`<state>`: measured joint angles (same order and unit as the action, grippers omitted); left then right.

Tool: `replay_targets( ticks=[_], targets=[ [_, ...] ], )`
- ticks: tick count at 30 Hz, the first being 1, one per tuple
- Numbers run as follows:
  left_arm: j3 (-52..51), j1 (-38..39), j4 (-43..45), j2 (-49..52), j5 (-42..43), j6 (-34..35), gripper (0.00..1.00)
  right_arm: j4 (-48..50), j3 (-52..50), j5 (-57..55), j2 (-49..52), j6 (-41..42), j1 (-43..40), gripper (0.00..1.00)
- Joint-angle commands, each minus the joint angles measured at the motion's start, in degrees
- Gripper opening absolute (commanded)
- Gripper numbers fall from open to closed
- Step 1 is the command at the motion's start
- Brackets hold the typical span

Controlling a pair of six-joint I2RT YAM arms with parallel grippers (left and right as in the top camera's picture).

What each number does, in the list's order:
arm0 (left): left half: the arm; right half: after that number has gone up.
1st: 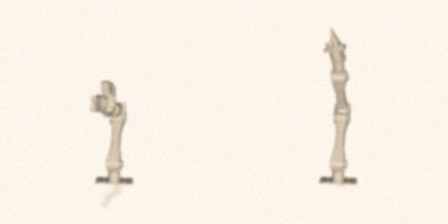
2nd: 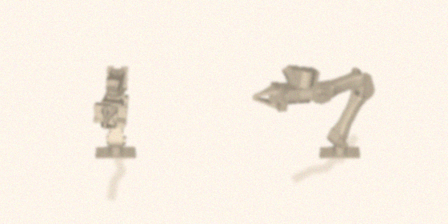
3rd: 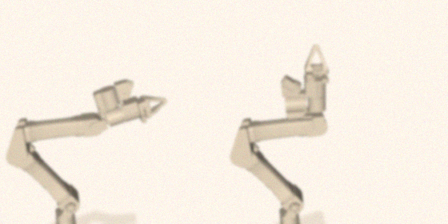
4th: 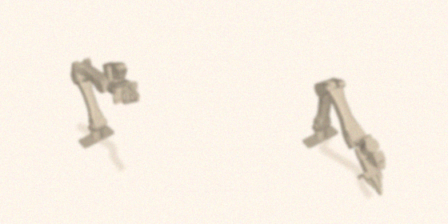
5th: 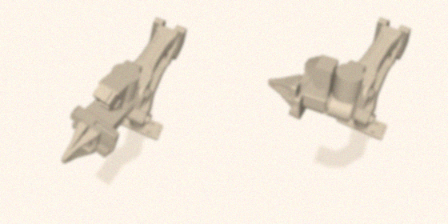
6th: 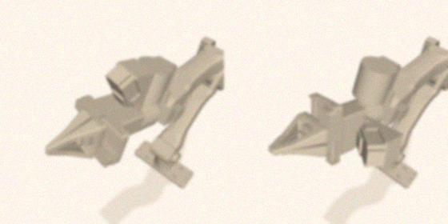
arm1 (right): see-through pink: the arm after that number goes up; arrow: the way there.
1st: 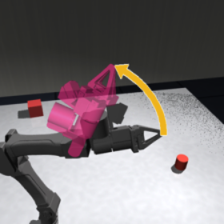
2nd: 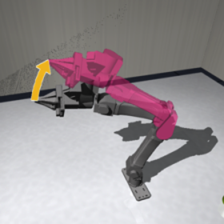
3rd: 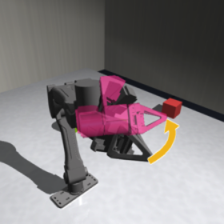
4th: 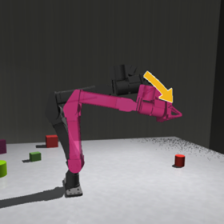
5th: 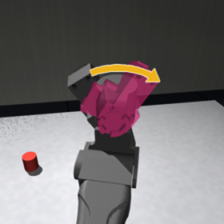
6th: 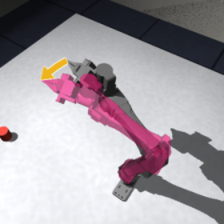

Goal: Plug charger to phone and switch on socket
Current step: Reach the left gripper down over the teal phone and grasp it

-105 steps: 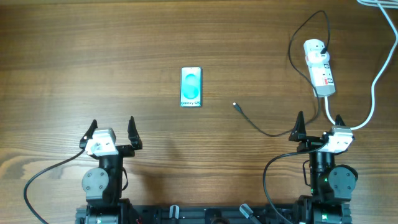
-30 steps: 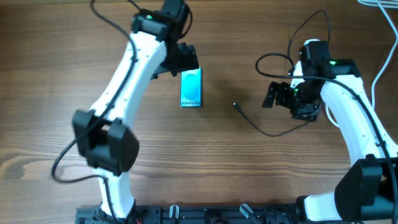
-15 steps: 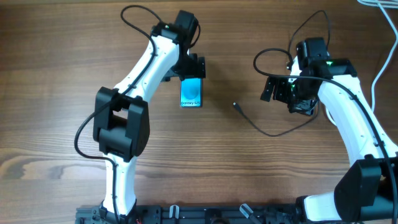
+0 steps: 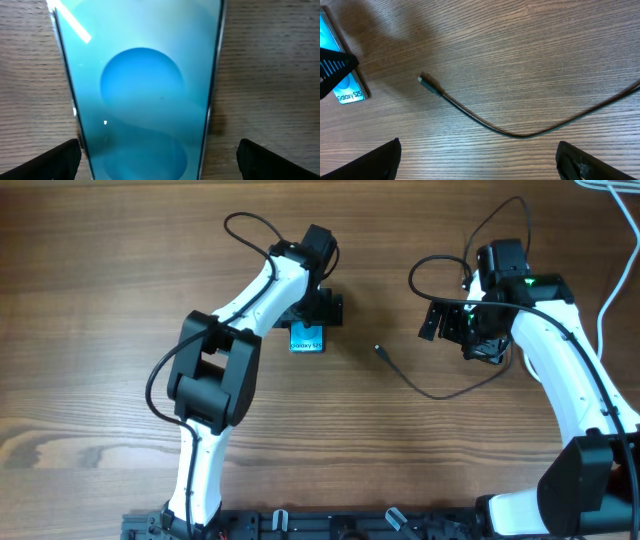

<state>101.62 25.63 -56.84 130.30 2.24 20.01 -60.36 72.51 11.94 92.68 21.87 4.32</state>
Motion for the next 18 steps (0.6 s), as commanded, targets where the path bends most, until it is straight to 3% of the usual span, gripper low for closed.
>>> replay_targets(
  ticks=[1, 6, 8, 14, 18],
  targets=[
    [-0.17, 0.04, 0.11, 2.62, -0.76, 0.15, 1.00, 0.11, 0.22, 0.15, 0.76, 0.81, 0.20, 0.99],
    [-0.17, -0.37, 0.07, 3.82, -0.76, 0.15, 1.00, 0.04, 0.22, 0.15, 0.76, 0.81, 0.20, 0.99],
    [-0.17, -0.50, -0.20, 3.87, -0.76, 0.15, 0.92, -0.15, 0.22, 0.17, 0.76, 0.85, 0.20, 0.99],
    [-0.20, -0.48, -0.37, 3.93, -0.83, 0.37, 0.83, -0.31, 0.22, 1.68, 0.76, 0.83, 0.20, 1.00],
    [-2.36, 0.17, 0.13, 3.98, -4.37, 1.77, 0.86, -0.31, 0.22, 1.68, 0.76, 0.83, 0.20, 1.00]
  ],
)
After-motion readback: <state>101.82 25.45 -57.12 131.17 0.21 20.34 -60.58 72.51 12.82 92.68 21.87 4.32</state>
